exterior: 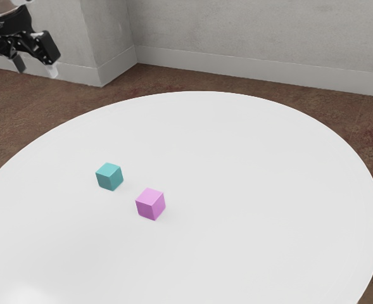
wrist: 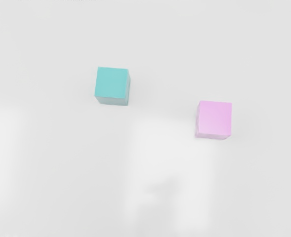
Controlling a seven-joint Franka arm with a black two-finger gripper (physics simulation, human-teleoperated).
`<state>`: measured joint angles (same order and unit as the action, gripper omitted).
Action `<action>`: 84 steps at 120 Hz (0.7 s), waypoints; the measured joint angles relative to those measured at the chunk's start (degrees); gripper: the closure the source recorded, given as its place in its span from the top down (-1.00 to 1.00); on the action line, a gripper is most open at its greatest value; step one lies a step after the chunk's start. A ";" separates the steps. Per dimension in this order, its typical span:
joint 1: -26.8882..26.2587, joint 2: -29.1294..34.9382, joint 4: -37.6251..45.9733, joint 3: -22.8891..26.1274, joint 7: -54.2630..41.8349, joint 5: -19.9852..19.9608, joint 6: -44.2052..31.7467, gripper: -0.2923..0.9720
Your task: Pick up the blue block with one arm, and put the blue block on the pink block with one arm
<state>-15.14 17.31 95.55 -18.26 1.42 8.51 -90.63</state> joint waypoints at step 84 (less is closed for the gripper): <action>3.38 -12.46 26.13 -1.44 3.99 -8.08 -24.84 0.54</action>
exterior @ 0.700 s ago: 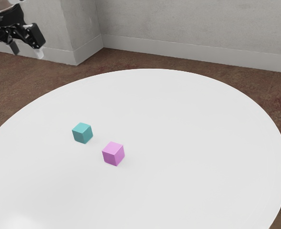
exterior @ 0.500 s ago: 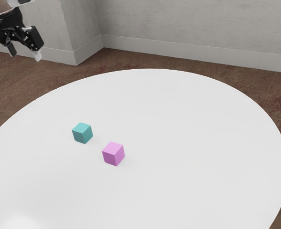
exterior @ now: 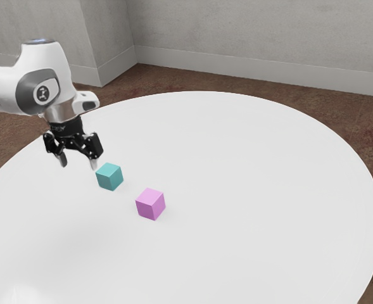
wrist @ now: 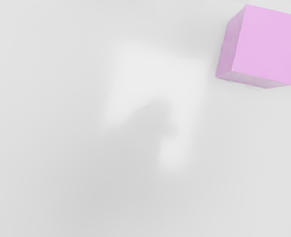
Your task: Pick up the blue block with one arm, and put the blue block on the pink block with one arm
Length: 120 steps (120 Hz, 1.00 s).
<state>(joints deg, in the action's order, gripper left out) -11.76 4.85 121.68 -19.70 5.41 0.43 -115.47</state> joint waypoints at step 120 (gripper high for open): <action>5.10 -22.02 -6.47 -0.69 -18.55 -8.96 -23.13 0.54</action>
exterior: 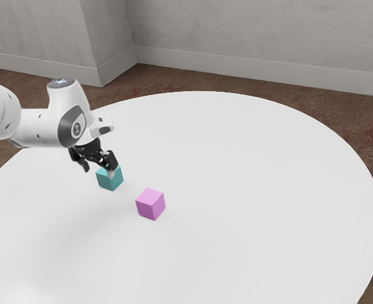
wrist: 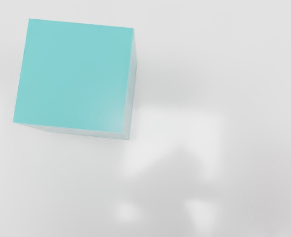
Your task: Pick up the blue block with one arm, and put the blue block on the pink block with one arm
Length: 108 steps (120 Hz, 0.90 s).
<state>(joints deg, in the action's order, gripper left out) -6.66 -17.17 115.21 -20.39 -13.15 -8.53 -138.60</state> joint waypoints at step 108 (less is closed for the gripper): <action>3.38 -11.80 -11.02 0.91 -14.20 -11.66 0.02 0.54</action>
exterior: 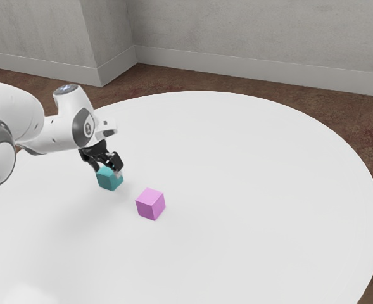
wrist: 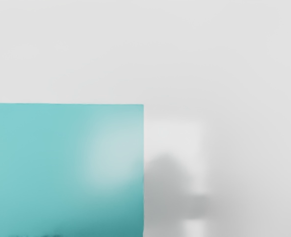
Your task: Pick up the blue block with one arm, and put the blue block on the pink block with one arm
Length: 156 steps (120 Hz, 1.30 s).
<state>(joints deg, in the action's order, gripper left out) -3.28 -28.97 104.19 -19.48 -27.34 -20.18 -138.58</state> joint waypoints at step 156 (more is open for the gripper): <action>4.05 -8.53 -7.40 1.84 -9.48 -12.08 0.75 0.54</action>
<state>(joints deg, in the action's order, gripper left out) 0.77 -37.51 96.79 -17.65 -36.82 -32.26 -137.83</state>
